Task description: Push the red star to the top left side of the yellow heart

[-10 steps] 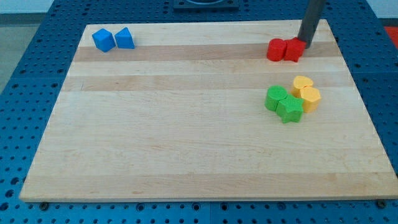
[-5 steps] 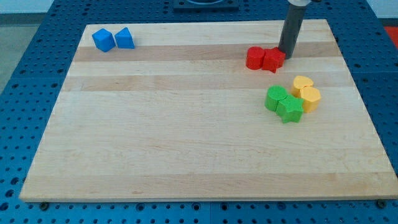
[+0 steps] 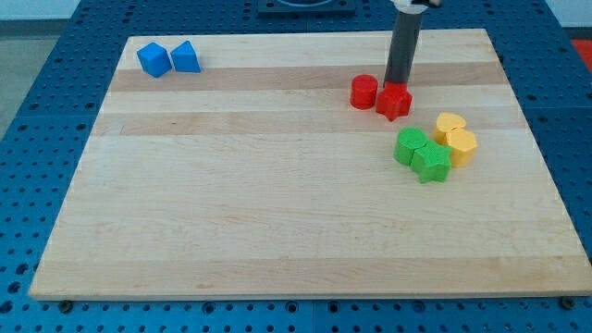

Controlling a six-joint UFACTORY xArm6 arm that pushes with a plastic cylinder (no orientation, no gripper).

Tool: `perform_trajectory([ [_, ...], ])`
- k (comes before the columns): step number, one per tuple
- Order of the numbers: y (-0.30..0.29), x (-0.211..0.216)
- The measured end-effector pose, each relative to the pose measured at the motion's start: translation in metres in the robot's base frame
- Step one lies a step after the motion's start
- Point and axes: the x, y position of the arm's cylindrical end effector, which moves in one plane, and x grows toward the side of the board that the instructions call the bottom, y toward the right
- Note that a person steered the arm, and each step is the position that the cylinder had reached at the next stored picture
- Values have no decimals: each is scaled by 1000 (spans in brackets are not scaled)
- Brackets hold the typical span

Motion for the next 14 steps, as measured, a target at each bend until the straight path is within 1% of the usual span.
perform_trajectory([
  [1,0,16],
  [3,-11,16],
  [6,-65,18],
  [7,-71,26],
  [9,-66,37],
  [12,-18,37],
  [14,-3,37],
])
